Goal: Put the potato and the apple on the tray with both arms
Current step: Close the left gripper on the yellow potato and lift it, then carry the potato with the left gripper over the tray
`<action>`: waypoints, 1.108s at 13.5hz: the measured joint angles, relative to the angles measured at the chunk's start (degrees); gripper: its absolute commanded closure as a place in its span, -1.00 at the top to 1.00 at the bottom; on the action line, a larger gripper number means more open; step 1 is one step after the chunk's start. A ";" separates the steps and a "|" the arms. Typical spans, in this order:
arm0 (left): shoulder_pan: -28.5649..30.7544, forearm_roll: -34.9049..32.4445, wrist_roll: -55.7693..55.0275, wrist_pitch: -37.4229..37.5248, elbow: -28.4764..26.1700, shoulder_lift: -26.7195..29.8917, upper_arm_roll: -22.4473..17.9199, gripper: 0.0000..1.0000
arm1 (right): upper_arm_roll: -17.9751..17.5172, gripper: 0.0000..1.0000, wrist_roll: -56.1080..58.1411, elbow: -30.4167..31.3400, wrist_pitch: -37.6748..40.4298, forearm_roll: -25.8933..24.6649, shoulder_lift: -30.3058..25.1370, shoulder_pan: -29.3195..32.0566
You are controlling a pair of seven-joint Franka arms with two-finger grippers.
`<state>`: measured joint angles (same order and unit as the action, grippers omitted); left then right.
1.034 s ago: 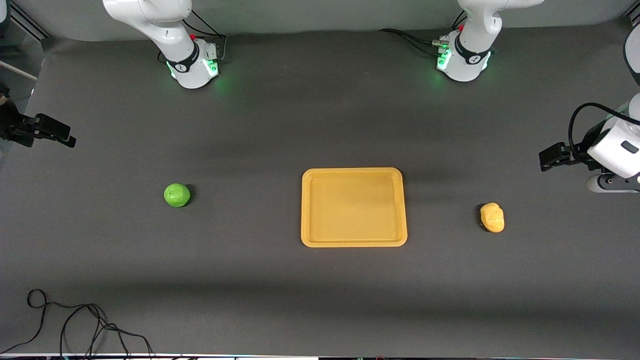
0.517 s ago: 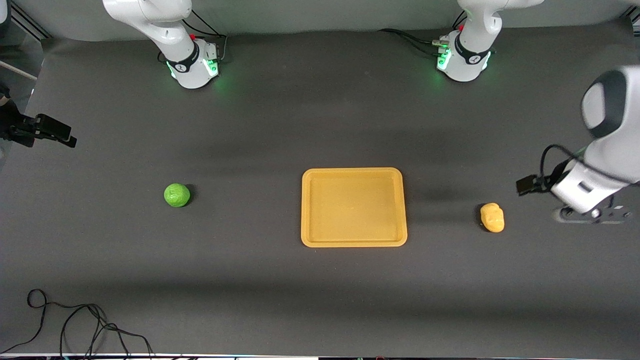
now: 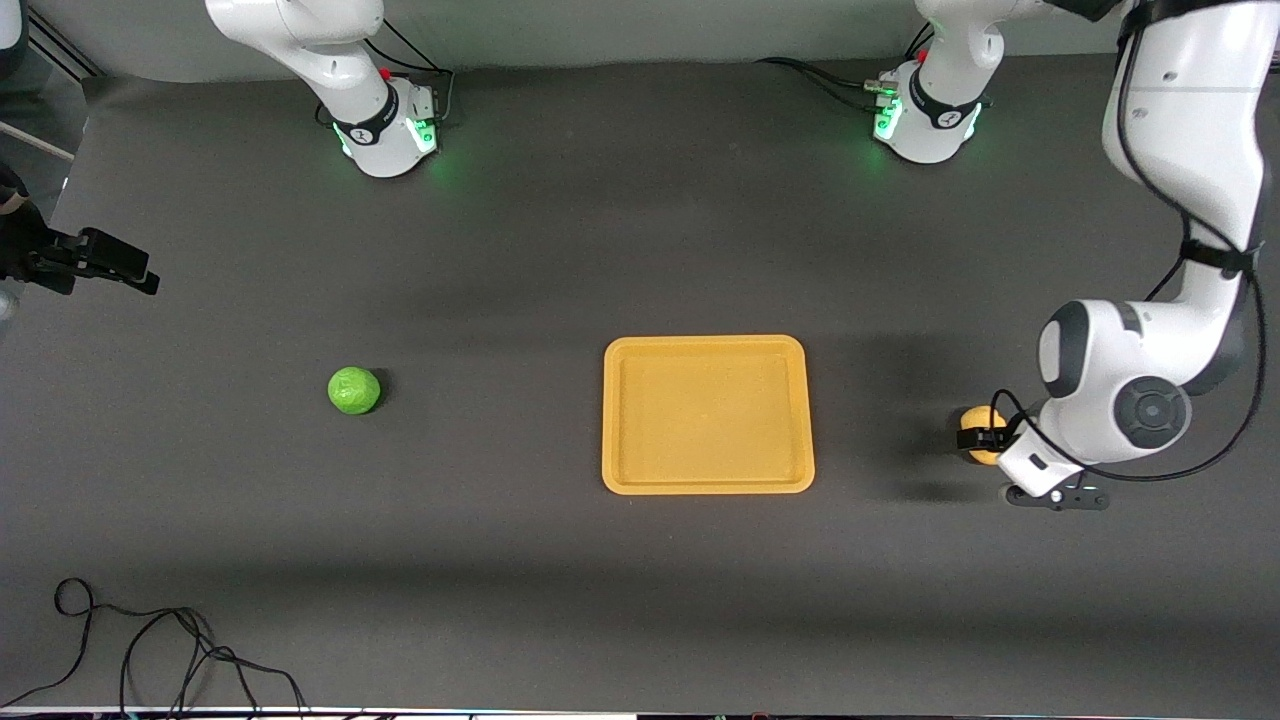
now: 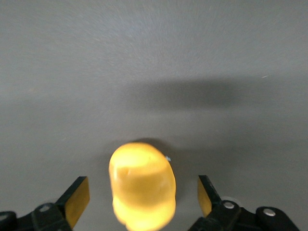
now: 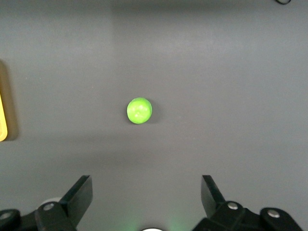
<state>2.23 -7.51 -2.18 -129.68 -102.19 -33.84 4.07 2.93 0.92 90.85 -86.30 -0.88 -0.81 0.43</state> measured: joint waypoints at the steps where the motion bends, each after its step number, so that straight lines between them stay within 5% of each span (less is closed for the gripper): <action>1: 0.01 -0.67 -0.01 -1.19 -0.60 -0.68 0.00 1.00 | -0.04 1.00 0.00 0.00 0.20 0.03 -0.01 -0.07; 3: 0.01 -0.98 -0.01 -2.67 -1.56 -0.93 0.00 0.94 | -0.15 1.00 0.00 0.00 0.50 0.06 -0.01 -0.13; 8: 0.03 -0.99 -1.72 -5.95 -3.94 -0.87 0.00 -0.20 | -0.15 1.00 0.00 0.02 0.56 0.07 -0.01 -0.12; 11: -0.10 -0.98 -6.60 -3.19 -2.53 0.43 0.79 -0.26 | -0.14 1.00 0.00 0.02 0.50 0.07 -0.01 -0.12; 15: -7.28 -0.87 -22.22 12.22 6.37 2.53 3.77 -0.26 | -0.12 1.00 0.00 0.01 0.50 0.08 -0.01 -0.11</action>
<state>-5.05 -8.38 -24.40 -117.45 -95.82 -31.31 7.83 2.81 0.92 90.86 -85.80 -0.81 -0.82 0.32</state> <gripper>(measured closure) 0.366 0.000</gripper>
